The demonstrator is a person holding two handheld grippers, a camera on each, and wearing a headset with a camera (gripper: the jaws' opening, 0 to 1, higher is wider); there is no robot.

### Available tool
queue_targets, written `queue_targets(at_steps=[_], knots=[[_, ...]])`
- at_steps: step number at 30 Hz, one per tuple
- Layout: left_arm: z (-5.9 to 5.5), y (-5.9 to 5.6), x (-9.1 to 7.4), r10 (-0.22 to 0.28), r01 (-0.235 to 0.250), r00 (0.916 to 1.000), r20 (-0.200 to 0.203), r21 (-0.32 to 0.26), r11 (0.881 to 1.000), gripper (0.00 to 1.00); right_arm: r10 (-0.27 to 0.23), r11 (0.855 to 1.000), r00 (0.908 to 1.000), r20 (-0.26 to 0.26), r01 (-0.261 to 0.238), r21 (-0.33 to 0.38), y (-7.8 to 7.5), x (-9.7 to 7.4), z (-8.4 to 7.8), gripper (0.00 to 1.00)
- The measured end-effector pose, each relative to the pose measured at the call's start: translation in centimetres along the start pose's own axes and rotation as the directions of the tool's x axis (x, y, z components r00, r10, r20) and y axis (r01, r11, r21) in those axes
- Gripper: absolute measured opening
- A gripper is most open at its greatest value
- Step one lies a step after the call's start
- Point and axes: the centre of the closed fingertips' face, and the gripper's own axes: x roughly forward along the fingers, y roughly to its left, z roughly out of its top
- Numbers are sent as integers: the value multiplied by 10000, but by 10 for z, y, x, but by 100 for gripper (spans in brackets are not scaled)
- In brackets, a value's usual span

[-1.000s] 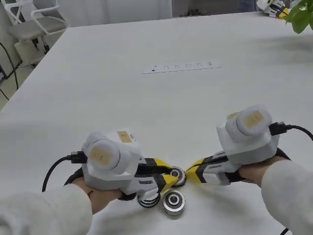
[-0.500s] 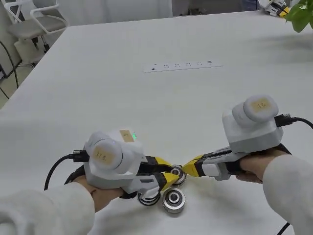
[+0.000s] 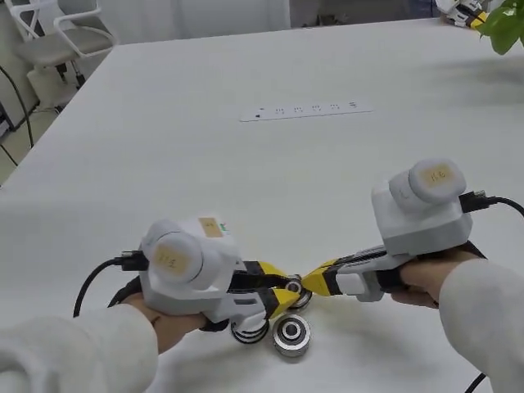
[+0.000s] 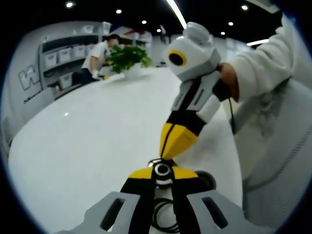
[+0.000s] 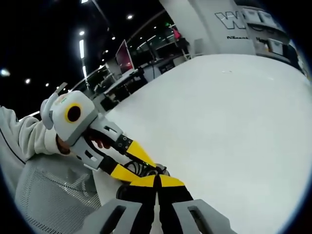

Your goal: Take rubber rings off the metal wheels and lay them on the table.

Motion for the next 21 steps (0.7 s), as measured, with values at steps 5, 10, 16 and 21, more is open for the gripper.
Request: queue_targets(at_steps=[5, 10, 16, 21], knots=[[0, 0, 0, 30, -30, 10000, 10, 8, 10000, 13, 49, 9999, 10000, 80, -50, 102, 1, 2, 1, 0], [0, 1, 0, 54, -54, 10000, 16, -45, 10000, 13, 88, 9998, 9999, 133, -90, 189, 2, 1, 2, 0], [0, 1, -1, 76, -76, 10000, 45, -73, 9999, 13, 426, 9987, 9960, 791, -447, 238, 10, 3, 14, 0], [1, 1, 0, 152, -153, 9999, -59, -106, 9998, 13, 133, 9992, 9985, 535, -153, 374, 7, 3, 12, 0]])
